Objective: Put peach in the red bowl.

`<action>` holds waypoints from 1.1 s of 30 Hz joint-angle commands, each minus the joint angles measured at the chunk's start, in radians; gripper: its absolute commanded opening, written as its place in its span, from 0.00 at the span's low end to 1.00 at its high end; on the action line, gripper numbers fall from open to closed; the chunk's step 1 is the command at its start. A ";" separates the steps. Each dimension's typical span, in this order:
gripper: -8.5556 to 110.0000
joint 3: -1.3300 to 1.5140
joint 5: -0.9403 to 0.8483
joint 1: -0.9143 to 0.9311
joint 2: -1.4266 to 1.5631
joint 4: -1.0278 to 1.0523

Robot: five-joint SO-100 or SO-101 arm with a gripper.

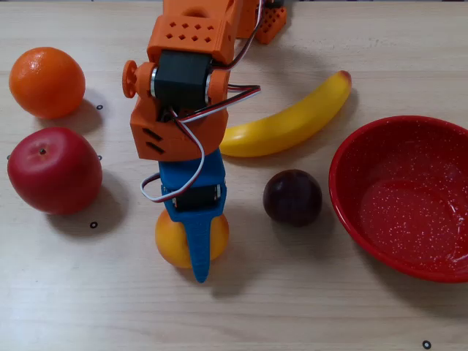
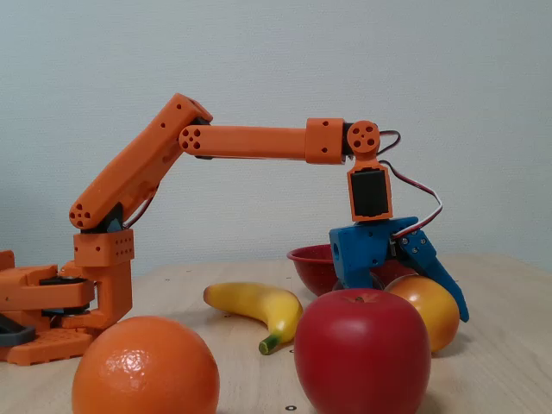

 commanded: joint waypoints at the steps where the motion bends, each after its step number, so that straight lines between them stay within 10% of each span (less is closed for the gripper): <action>1: 0.07 -0.060 -0.049 -0.017 0.032 -0.009; 33: 0.07 0.224 0.003 0.049 0.483 -0.006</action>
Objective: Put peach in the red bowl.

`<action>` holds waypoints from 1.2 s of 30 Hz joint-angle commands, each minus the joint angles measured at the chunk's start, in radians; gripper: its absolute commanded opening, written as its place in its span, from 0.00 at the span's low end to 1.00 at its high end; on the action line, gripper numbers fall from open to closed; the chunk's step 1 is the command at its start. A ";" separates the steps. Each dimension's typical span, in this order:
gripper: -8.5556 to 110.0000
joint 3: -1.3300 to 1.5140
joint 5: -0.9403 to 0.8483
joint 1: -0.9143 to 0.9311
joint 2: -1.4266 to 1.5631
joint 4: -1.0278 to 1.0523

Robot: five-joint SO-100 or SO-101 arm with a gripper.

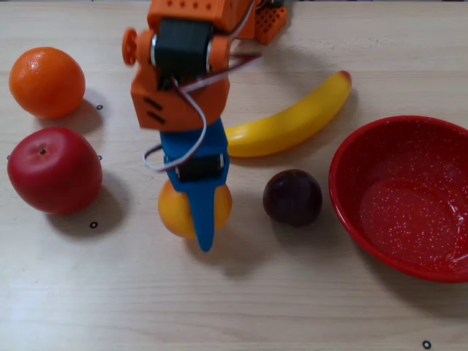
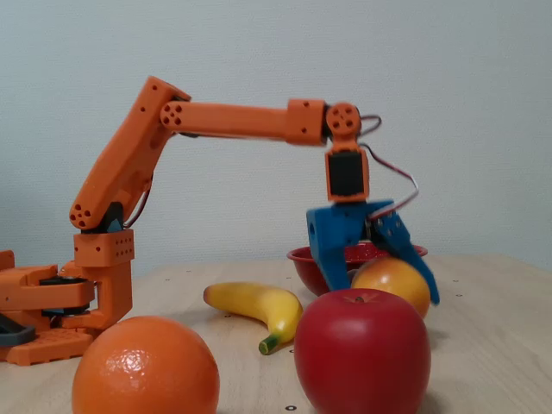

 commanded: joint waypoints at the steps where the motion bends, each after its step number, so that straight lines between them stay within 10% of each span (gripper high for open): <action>1: 0.07 -0.028 0.026 0.051 0.241 -0.005; 23: 0.07 0.161 0.086 0.009 0.707 0.051; 36: 0.07 0.075 0.233 -0.357 0.735 0.003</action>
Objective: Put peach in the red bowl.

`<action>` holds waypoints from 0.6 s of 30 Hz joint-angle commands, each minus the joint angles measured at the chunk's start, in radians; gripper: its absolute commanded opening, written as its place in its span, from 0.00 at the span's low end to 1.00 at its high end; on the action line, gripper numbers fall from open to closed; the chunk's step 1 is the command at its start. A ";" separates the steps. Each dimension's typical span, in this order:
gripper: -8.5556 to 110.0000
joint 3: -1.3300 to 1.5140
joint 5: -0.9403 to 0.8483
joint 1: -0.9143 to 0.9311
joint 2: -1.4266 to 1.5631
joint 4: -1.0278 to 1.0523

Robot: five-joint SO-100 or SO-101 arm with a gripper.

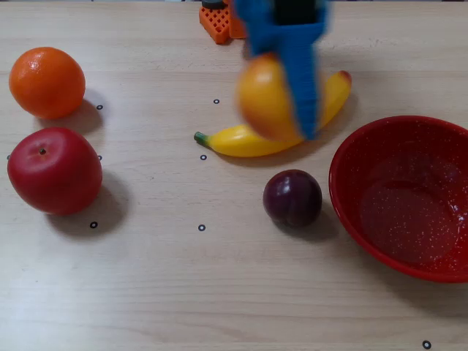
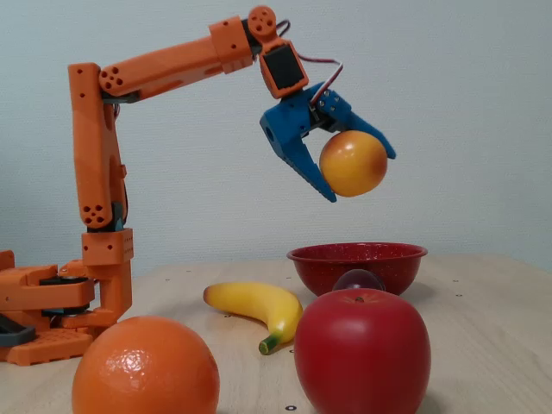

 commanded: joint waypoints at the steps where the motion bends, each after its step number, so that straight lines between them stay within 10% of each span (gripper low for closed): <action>1: 0.07 -0.138 0.040 -0.084 0.133 -0.034; 18: 0.07 -0.224 0.094 -0.374 -0.095 0.008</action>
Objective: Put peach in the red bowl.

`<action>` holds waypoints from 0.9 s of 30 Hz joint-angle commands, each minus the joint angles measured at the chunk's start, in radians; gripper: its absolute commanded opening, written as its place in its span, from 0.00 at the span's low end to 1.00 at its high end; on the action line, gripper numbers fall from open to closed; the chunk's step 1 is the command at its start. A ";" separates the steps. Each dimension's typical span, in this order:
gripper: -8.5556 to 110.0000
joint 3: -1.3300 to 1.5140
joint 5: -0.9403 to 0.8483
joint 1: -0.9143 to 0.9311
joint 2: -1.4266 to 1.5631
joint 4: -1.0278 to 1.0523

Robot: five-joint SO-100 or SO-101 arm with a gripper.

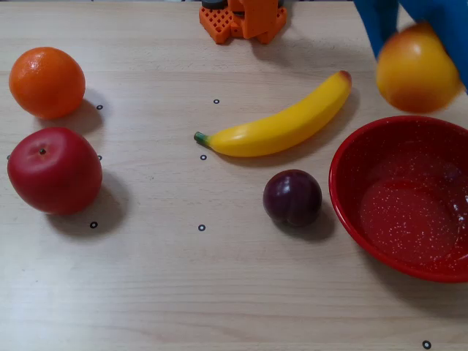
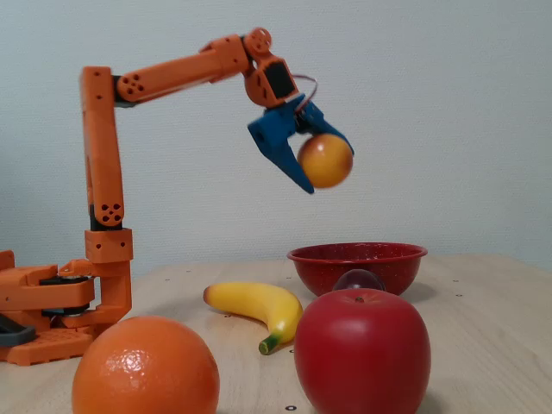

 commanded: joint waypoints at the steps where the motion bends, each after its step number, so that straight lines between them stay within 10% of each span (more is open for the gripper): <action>1: 0.07 -0.135 -0.008 -0.026 -0.020 0.008; 20: 0.07 -0.295 -0.262 -0.014 -0.503 -0.017; 24: 0.41 -0.293 -0.282 -0.015 -0.531 0.028; 27: 0.47 -0.293 -0.290 -0.015 -0.523 0.035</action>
